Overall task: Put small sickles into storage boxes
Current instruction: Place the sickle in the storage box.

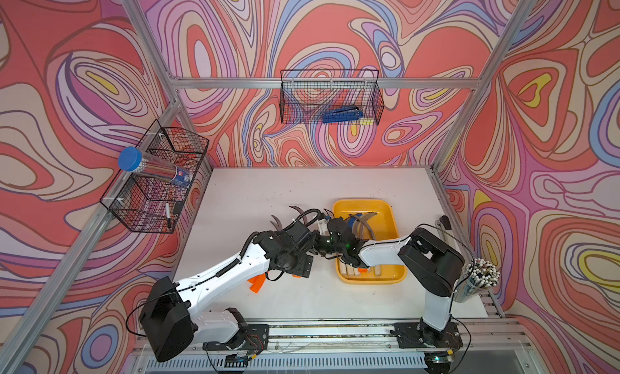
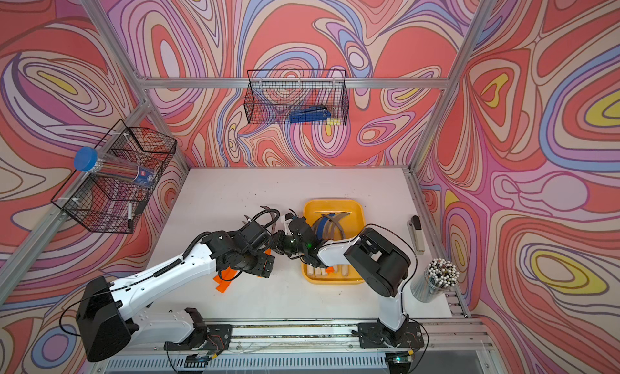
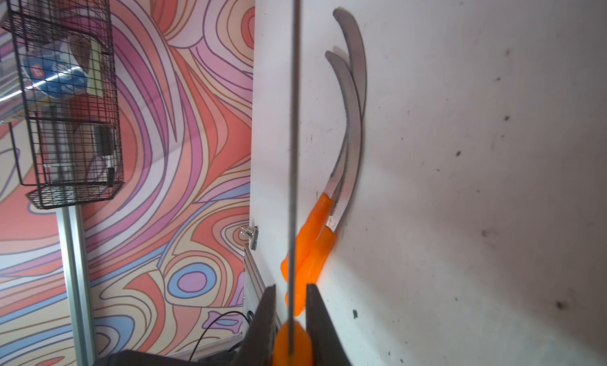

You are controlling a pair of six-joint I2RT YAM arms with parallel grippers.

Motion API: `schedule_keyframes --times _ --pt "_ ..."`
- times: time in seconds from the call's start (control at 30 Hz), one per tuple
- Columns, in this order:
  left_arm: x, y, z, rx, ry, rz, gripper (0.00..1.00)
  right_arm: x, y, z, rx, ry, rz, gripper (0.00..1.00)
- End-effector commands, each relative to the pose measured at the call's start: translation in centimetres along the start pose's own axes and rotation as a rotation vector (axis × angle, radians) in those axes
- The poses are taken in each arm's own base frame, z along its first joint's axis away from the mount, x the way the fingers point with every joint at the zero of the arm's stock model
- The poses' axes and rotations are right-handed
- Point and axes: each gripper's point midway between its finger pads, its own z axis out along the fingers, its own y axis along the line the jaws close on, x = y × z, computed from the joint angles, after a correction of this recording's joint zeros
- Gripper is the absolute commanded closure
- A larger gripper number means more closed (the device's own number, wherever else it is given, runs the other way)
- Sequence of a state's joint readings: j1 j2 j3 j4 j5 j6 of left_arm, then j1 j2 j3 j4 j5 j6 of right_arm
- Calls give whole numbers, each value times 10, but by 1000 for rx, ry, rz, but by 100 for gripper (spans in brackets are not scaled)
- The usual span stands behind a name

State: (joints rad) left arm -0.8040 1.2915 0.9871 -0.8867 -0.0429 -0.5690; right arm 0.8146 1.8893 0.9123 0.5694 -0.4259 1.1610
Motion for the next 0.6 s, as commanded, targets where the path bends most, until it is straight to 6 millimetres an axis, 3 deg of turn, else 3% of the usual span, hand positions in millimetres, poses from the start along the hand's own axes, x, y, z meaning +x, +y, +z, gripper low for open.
schedule_keyframes --times 0.0,0.13,0.17,0.4,0.57 --pt "4 9 -5 -27 -6 -4 0 -7 16 -13 2 2 -79 100" --pt "2 10 -8 -18 -28 -8 0 -9 13 -24 52 24 -133 100" --pt "2 10 -8 -15 -32 -11 0 -12 23 -32 45 20 -154 100" --pt "-2 6 -5 -2 -43 -23 0 -17 29 -63 80 76 -249 100" --pt "-7 -10 -4 86 -60 -35 0 -25 20 -92 155 85 -313 100"
